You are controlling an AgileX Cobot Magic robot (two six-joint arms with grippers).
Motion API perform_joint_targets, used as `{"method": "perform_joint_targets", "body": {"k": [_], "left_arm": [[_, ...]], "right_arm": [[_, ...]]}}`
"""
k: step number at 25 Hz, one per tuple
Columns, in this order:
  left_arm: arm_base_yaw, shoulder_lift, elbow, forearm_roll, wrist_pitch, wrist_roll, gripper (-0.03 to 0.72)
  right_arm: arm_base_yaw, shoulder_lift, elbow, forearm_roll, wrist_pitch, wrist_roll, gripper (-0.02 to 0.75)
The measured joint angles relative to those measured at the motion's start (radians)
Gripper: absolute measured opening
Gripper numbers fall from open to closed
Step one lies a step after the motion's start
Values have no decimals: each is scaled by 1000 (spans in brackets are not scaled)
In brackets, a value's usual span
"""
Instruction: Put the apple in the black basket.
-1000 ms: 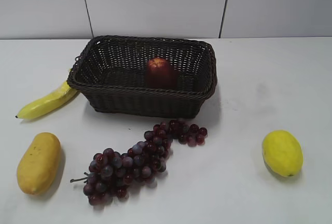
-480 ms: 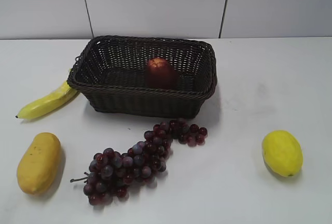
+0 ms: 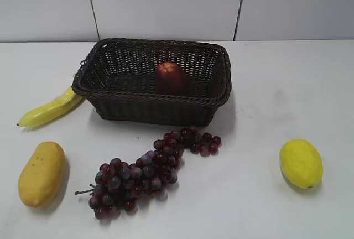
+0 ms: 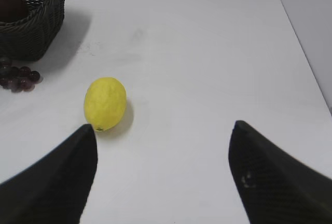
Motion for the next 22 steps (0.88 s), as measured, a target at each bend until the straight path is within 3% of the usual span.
{"method": "perform_joint_targets", "body": {"k": [13,22], "left_arm": [[0,0,0,0,0,0,219],[0,0,0,0,0,0,220]], "right_arm": [[-66,-1,0,1,2,-2,591],[-68,-1,0,1,3,-2,591]]}}
